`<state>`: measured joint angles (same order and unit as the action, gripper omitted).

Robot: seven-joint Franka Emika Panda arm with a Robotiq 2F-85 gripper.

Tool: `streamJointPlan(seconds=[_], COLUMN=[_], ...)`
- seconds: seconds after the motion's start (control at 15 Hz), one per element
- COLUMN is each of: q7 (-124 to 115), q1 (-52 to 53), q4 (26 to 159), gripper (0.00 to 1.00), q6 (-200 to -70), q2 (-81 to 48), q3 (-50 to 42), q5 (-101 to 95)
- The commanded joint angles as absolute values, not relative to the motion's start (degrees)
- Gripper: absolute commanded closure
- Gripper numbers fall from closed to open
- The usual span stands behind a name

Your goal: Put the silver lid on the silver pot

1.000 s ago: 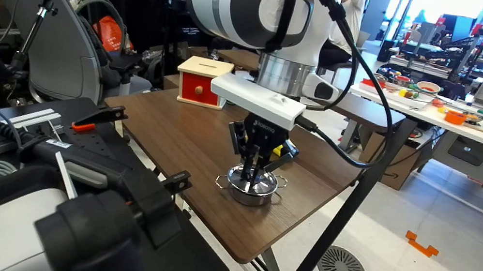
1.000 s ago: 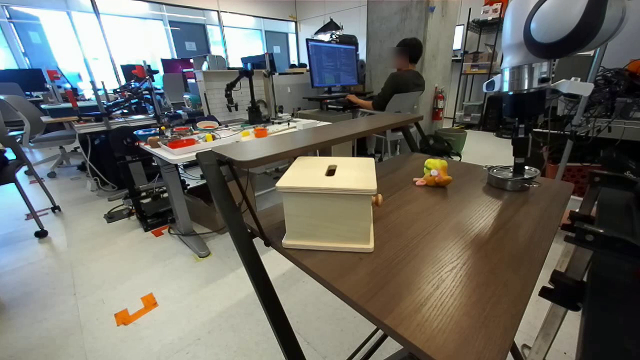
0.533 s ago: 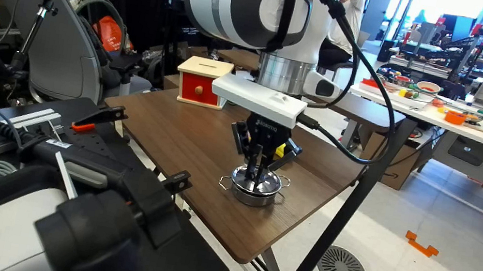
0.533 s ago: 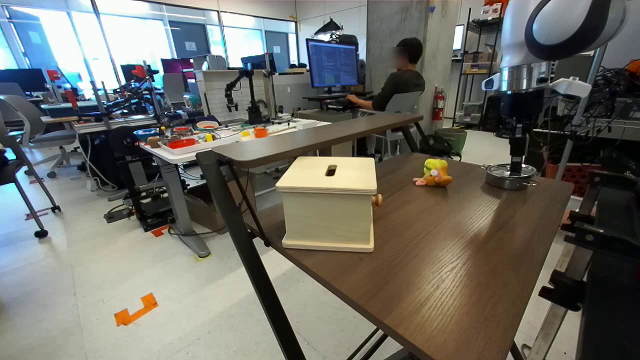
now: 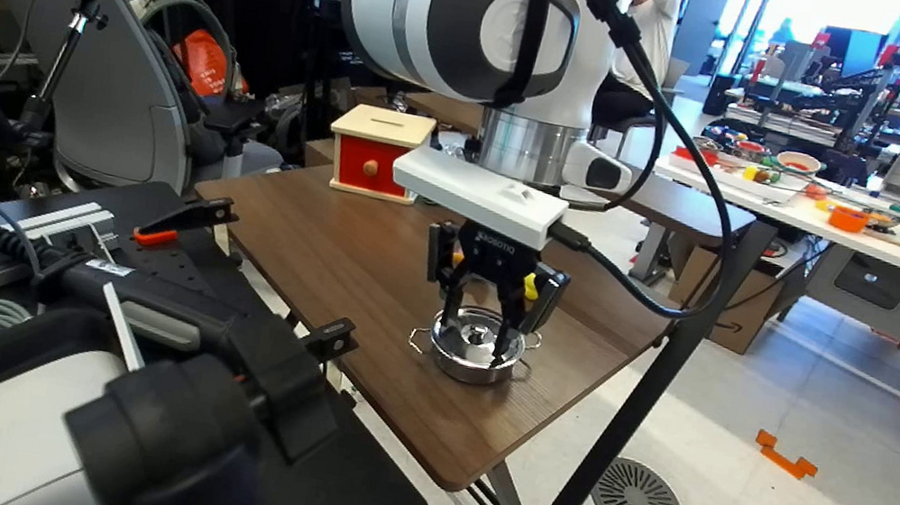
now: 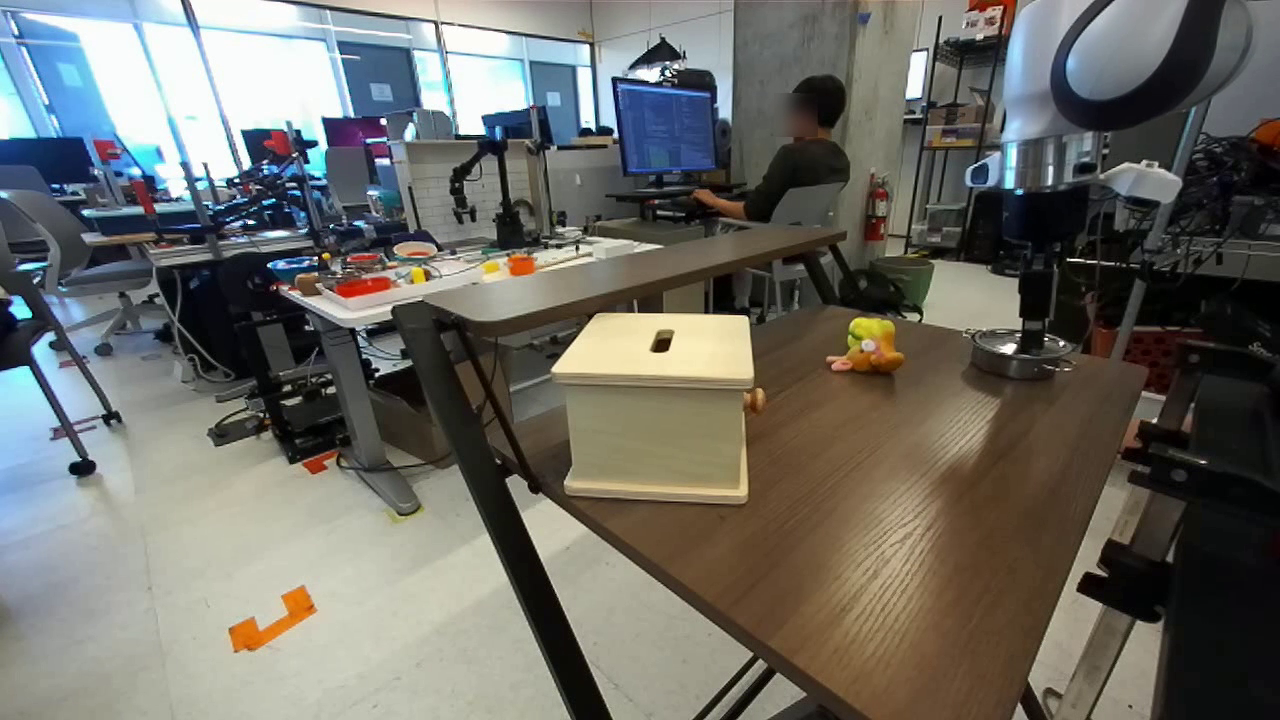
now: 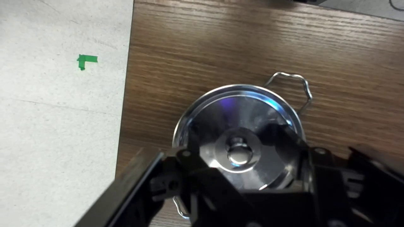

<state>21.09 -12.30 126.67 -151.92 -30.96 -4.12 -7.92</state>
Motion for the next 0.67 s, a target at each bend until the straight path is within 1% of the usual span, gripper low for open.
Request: streamJointPlan(seconds=[0.0, 0.07, 0.47, 0.53, 0.6], q7=[19.63, 19.71, 24.74, 21.73, 22.09], q1=[-11.55, -11.67, -15.78, -13.35, -13.50], q4=[126.94, 127.03, 130.03, 127.17, 127.39], gripper=[0.05, 0.00, 0.00, 0.00, 0.00], q6=[-153.22, -153.17, -151.59, -151.98, -151.83], q2=[-30.99, -30.75, -23.53, -27.79, -26.97], q3=[-5.05, -4.92, -0.30, -2.64, -2.45], q5=[-9.36, -9.19, -3.86, -6.25, -5.99])
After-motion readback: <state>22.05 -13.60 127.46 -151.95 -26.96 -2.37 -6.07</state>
